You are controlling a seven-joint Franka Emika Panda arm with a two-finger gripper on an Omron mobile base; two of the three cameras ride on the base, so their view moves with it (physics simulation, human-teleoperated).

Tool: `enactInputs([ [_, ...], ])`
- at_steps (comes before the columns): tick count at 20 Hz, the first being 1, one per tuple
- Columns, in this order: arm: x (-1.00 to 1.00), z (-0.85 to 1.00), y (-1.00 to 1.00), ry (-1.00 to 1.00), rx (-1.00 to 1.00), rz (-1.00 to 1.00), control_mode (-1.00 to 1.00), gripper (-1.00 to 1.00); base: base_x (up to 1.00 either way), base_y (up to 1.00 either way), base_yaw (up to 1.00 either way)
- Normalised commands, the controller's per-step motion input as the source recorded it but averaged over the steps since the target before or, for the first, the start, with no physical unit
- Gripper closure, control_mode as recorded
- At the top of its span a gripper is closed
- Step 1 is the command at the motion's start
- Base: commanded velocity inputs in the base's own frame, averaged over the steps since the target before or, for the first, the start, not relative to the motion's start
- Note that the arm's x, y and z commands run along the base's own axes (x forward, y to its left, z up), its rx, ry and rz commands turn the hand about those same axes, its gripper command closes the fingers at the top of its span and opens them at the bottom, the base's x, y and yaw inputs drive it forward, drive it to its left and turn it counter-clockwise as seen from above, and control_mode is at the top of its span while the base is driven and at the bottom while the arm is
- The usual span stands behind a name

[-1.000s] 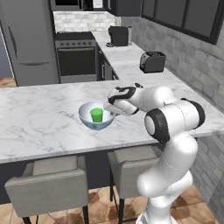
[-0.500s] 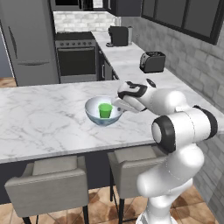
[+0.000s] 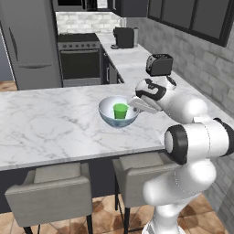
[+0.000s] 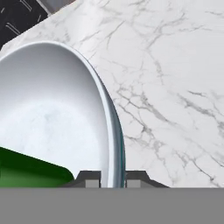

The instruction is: Place the cup inside the bowl on the dining table and move the bowl to any counter.

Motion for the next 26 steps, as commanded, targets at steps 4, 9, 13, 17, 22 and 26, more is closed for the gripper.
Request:
enactInputs([
  [4, -0.34, 0.13, -0.38, 0.00, 0.00, 0.00, -1.00, 1.00, 0.00, 0.00, 0.00],
  [9, -0.43, 0.11, -0.30, 0.00, 0.00, 0.00, -1.00, 1.00, 0.00, 0.00, 0.00],
  [13, -0.46, 0.09, -0.28, 0.00, 0.00, 0.00, -1.00, 1.00, 0.00, 0.00, 0.00],
  [17, -0.43, 0.02, -0.23, 0.00, 0.00, 0.00, -1.00, 1.00, 0.00, 0.00, 0.00],
  [22, -0.17, 0.00, -0.04, -0.01, 0.00, 0.00, -1.00, 1.00, 0.00, 0.00, 0.00],
  [26, 0.00, 0.00, 0.00, 0.00, 0.00, 0.00, -1.00, 1.00, 0.00, 0.00, 0.00],
])
